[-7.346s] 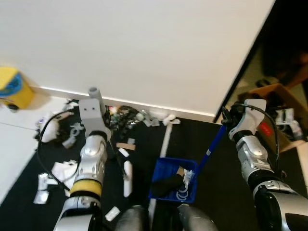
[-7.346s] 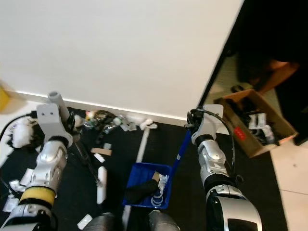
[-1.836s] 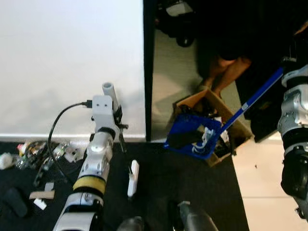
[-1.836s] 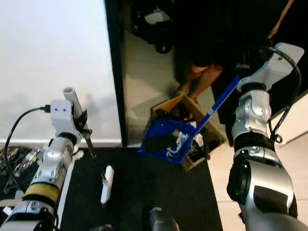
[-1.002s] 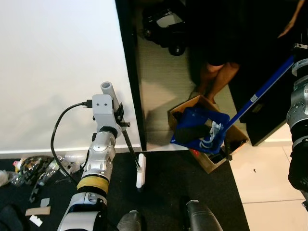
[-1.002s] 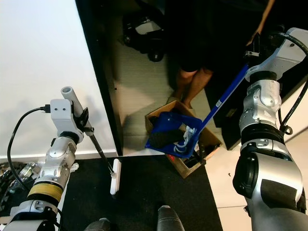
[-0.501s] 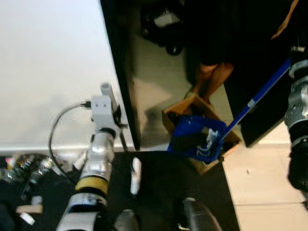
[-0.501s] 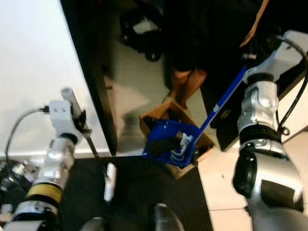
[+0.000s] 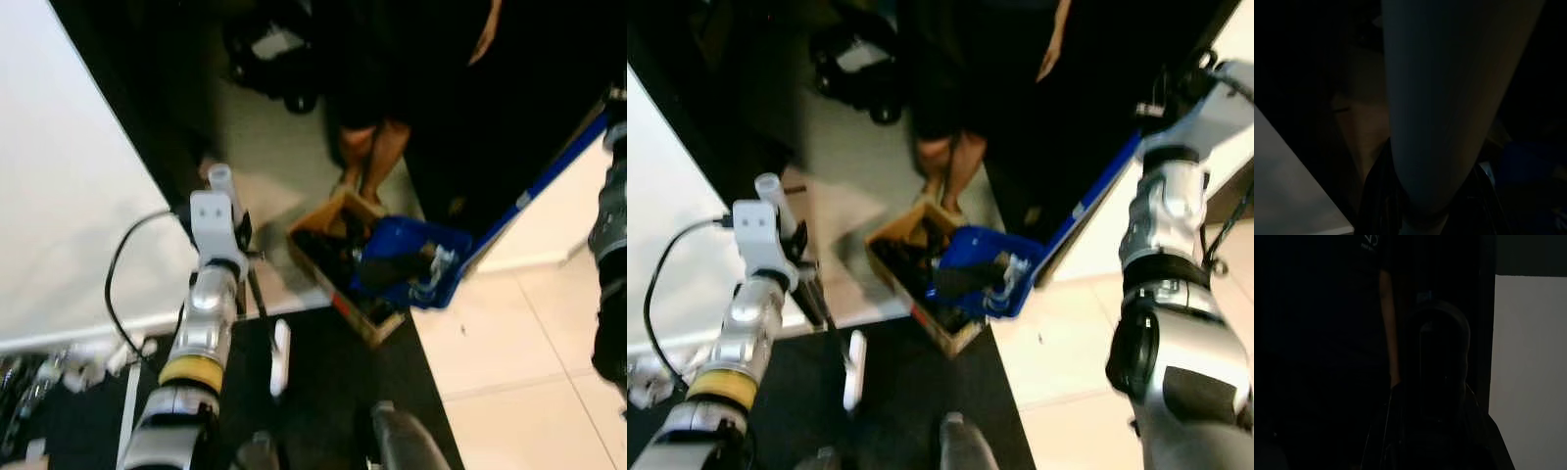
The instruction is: Sweep floor
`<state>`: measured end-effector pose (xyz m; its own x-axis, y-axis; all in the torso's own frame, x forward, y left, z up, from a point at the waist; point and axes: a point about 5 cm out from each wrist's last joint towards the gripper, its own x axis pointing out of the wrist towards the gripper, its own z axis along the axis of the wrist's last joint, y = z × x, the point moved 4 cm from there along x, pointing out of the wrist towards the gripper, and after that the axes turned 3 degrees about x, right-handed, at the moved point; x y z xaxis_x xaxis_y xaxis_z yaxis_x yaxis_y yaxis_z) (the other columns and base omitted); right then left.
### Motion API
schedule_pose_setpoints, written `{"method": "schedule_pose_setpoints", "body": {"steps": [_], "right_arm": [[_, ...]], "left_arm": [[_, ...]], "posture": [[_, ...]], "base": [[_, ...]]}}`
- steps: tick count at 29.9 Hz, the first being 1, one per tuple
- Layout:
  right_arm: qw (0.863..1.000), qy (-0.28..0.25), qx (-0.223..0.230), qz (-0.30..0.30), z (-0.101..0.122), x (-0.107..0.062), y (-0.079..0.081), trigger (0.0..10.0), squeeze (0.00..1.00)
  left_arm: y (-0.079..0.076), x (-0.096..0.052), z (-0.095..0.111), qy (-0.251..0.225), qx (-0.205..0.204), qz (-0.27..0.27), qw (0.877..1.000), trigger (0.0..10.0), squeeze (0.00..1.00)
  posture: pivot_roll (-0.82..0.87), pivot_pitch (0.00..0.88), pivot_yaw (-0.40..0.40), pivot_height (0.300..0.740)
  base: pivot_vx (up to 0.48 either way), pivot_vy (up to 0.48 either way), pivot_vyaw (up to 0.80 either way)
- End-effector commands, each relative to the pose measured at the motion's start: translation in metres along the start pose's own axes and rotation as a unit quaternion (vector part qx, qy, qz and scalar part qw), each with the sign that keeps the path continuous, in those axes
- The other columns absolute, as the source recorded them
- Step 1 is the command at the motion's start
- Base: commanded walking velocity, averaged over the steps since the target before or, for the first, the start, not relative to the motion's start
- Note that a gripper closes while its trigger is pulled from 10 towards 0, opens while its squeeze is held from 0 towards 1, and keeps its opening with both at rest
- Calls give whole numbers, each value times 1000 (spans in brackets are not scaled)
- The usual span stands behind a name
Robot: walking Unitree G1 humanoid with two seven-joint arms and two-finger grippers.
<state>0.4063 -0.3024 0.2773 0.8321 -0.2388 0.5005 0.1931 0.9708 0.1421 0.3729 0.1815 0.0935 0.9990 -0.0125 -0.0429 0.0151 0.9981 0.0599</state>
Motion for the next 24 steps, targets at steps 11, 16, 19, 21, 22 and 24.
{"method": "schedule_pose_setpoints", "body": {"steps": [11,16,19,21,22,24], "right_arm": [[999,-27,-31,-17,13,9,8,10000,0],[997,-23,-62,-30,16,14,12,10000,0],[997,-24,-69,-35,18,16,13,10000,0],[996,-26,-71,-42,22,21,18,10000,0],[996,-27,-73,-44,23,23,21,10000,0],[996,-28,-73,-45,25,25,26,10000,0]], "left_arm": [[8,-1,2,-7,5,14,1000,10000,0],[9,-3,3,-12,5,17,1000,10000,0],[10,-5,4,-14,6,18,1000,10000,0],[12,-7,5,-19,6,20,1000,10000,0],[13,-7,6,-20,6,21,1000,10000,0],[14,-8,6,-22,6,23,999,10000,0]], "posture": [[-25,93,-44,740],[-16,111,-56,740],[-10,121,-63,740],[-6,130,-70,740],[-5,131,-72,740],[-5,131,-74,740]], "base": [[0,0,0],[0,0,0],[0,0,0],[0,0,0],[0,0,0],[0,0,0]]}}
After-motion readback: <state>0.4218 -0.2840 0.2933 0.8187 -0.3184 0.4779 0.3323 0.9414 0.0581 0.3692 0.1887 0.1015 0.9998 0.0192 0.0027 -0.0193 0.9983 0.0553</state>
